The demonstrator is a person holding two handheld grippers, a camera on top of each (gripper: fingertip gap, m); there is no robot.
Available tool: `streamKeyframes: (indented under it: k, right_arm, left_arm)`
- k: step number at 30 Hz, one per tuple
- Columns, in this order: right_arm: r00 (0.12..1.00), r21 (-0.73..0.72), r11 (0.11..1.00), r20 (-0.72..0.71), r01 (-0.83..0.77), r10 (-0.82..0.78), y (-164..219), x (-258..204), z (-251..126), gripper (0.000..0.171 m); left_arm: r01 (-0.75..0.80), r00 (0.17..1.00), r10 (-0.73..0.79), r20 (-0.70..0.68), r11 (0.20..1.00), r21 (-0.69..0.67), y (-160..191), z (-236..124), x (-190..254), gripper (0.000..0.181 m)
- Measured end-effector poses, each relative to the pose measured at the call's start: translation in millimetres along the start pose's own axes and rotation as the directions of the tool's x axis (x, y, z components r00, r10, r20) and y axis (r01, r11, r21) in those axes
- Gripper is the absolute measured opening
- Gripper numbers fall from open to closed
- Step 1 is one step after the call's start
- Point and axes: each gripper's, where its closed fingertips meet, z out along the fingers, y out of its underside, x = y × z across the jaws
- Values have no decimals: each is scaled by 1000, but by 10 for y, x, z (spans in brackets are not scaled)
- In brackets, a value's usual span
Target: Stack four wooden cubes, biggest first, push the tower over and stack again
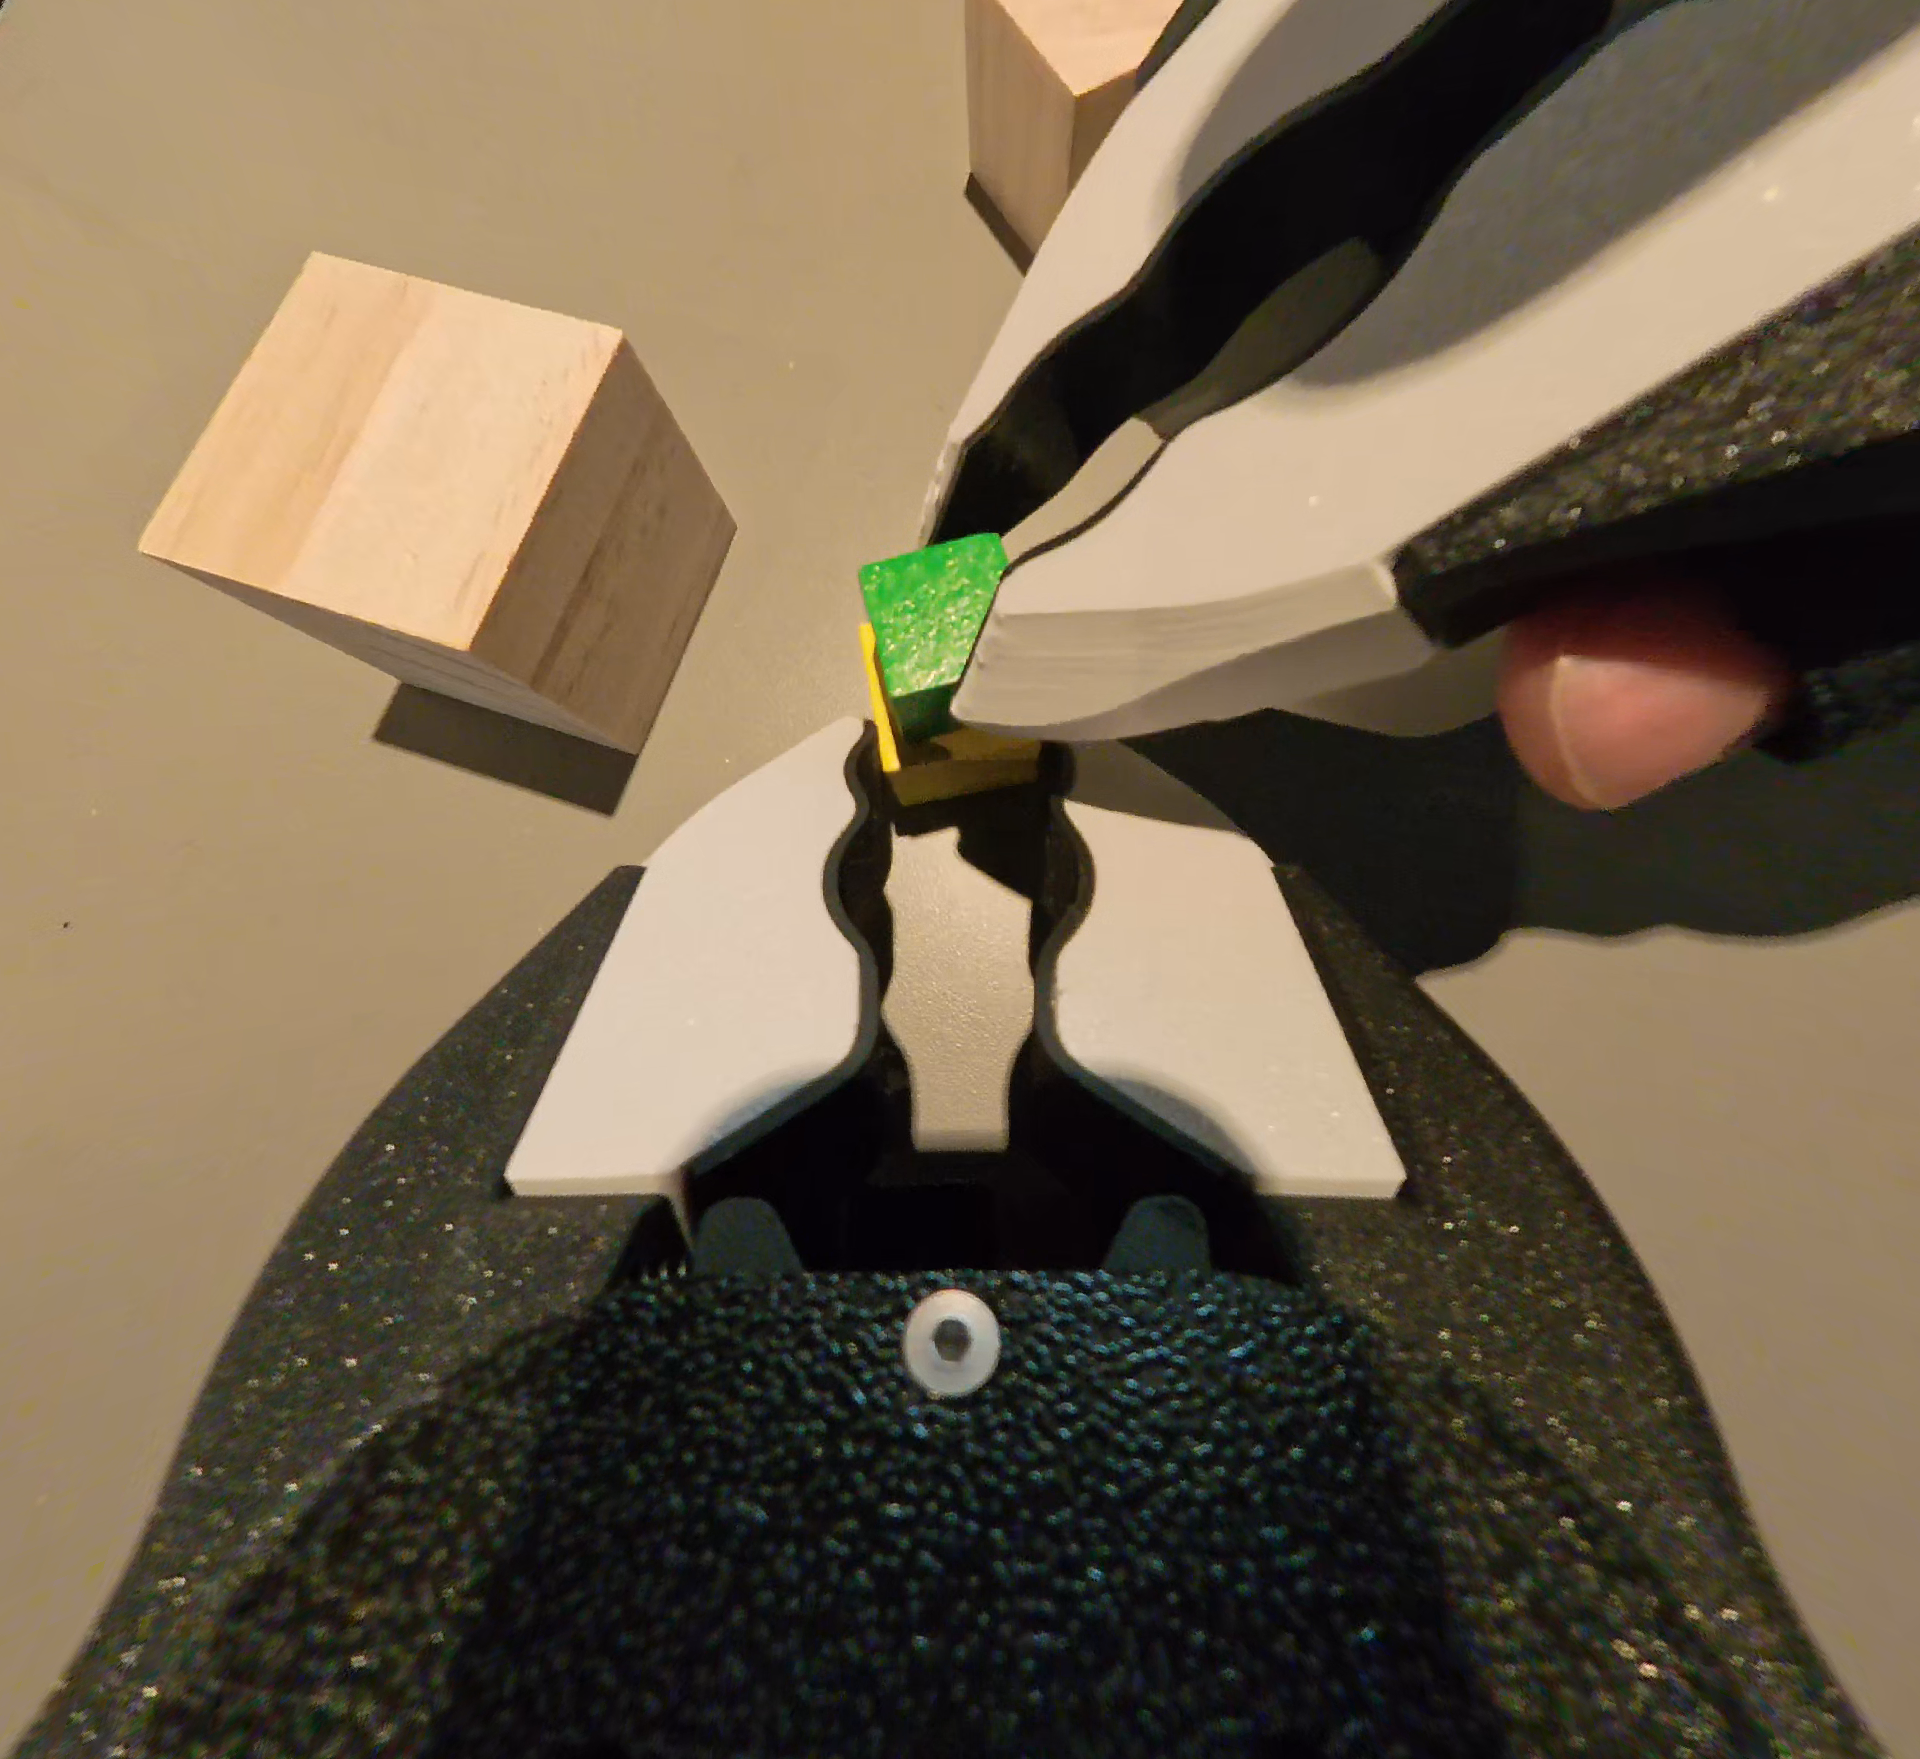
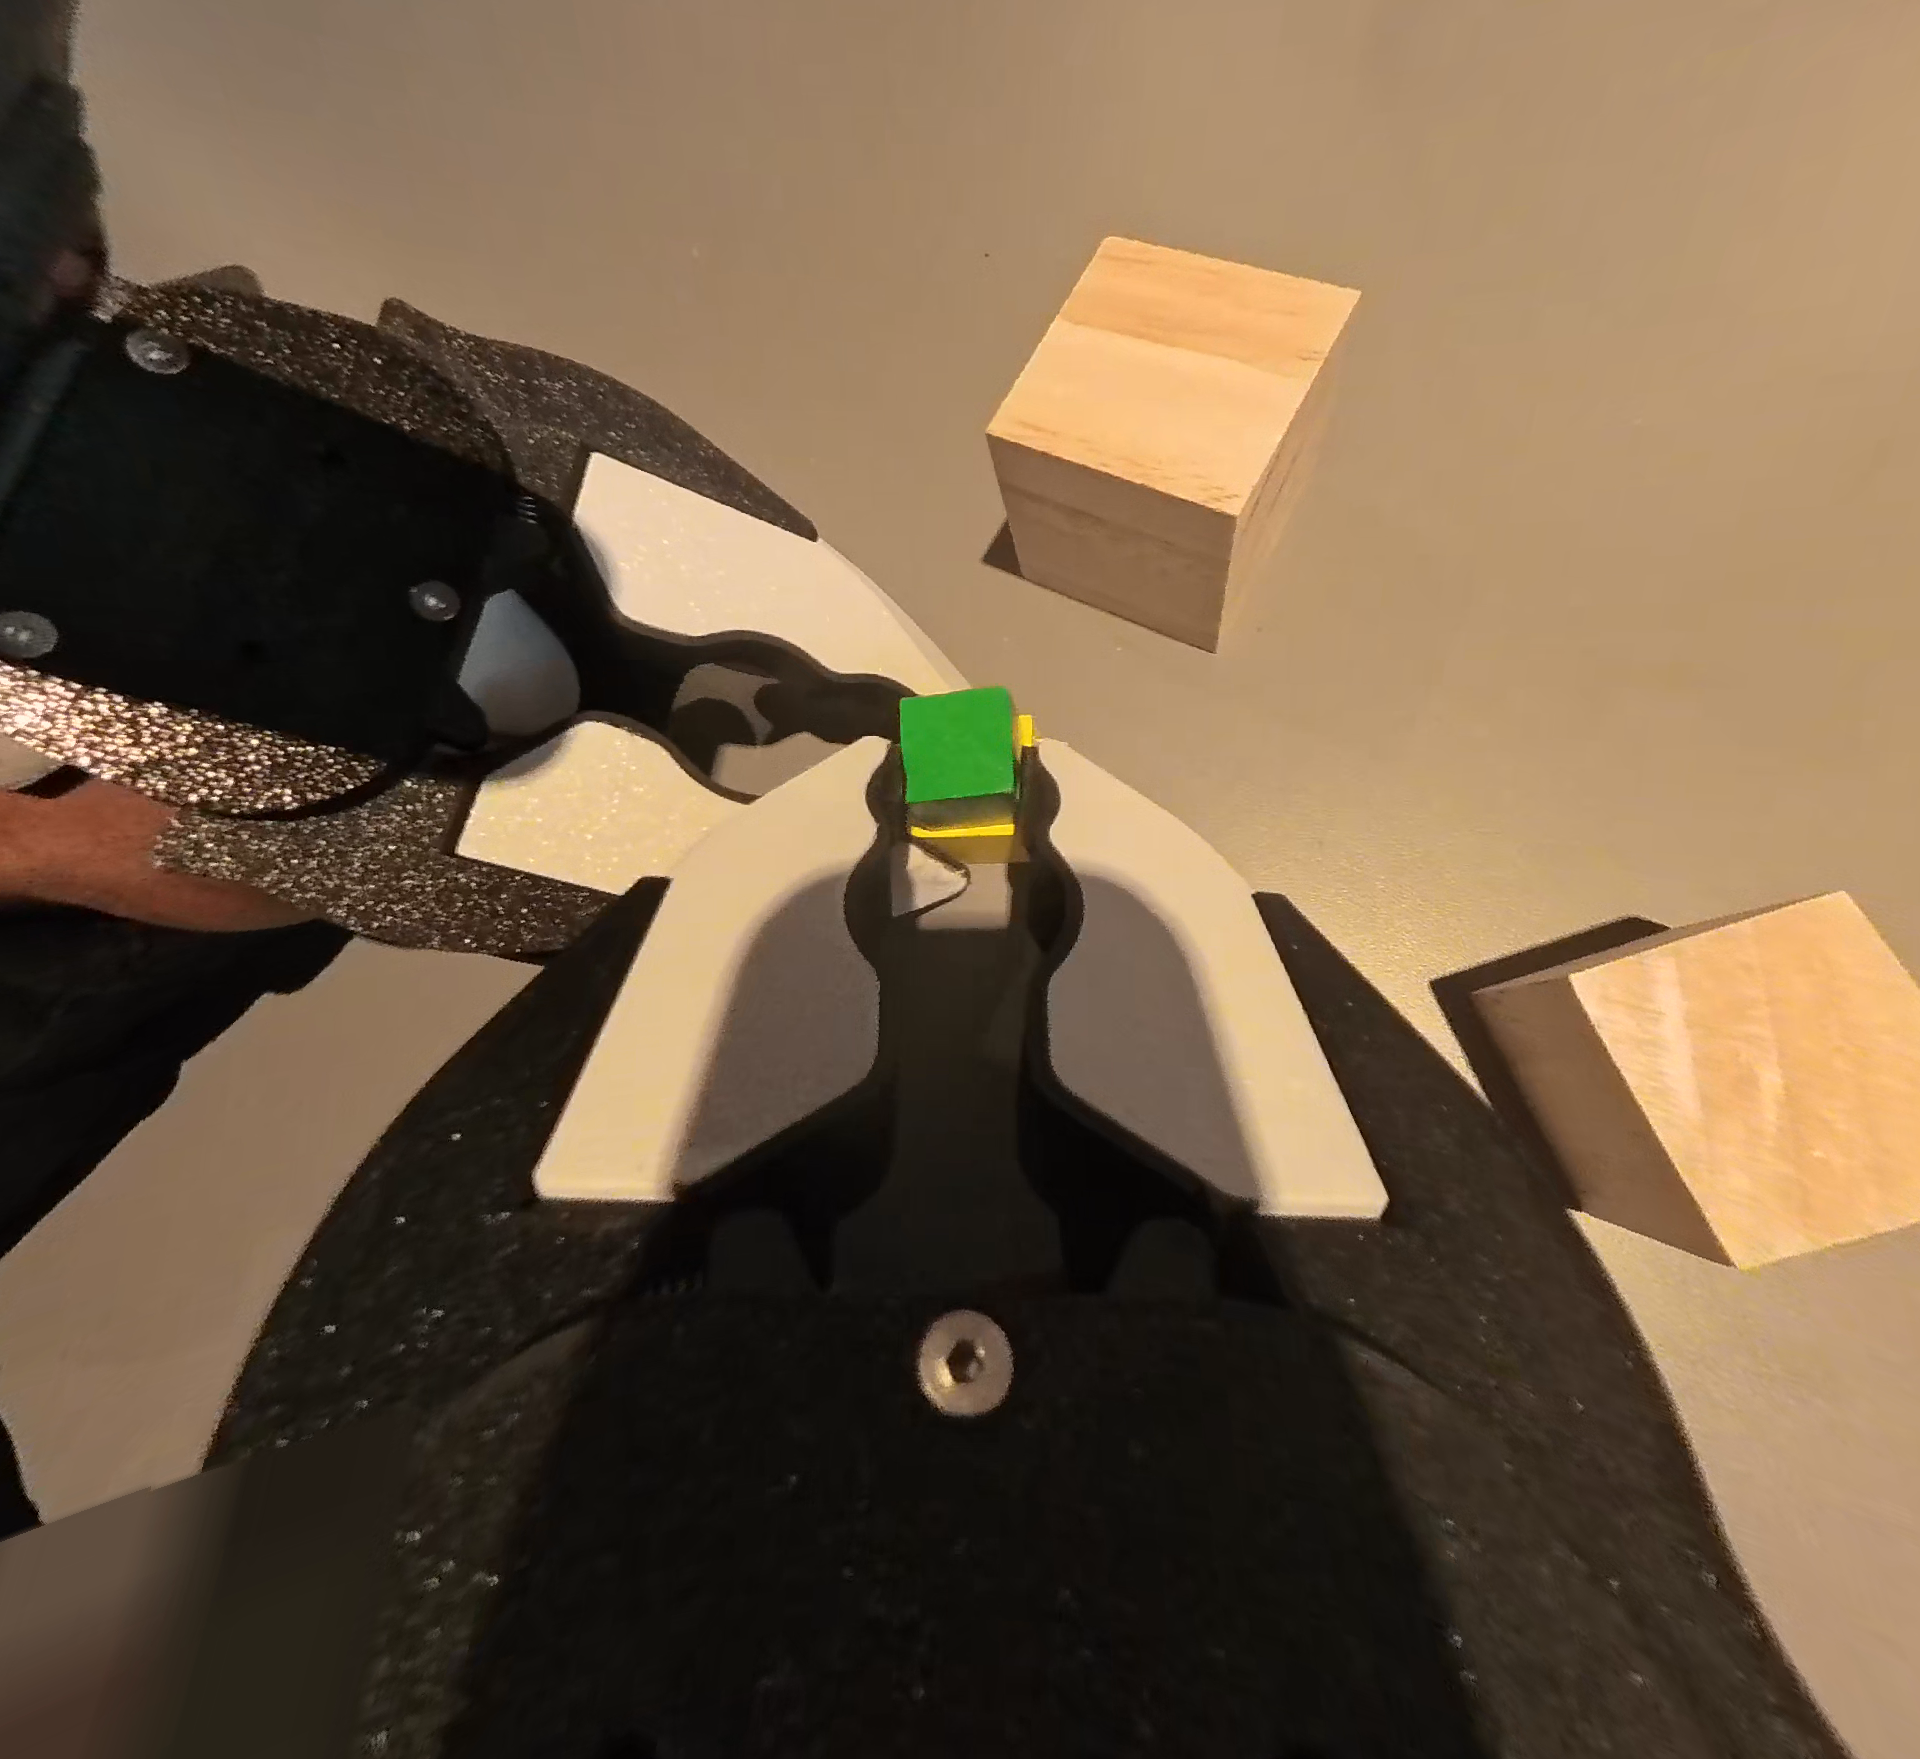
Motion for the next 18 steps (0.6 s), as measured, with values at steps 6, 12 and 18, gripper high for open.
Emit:
streamKeyframes:
  k: [6, 12, 18]
  right_arm:
    - [1000, 5, 1000, -1, -2, 2, 2, -6, -1, 22]
    - [1000, 21, 1000, -7, -4, 4, -18, 9, -16, 28]
    - [999, 144, 989, 16, 28, -31, -174, 74, -348, 37]
  left_arm:
    - [0, 1000, 0, 0, 1000, 0, 1, -1, 1, 28]
    - [1, 1000, -1, -1, 1000, 0, 1, 0, 1, 28]
    - [2, 1000, -2, -2, 1000, 0, 3, -1, -1, 28]
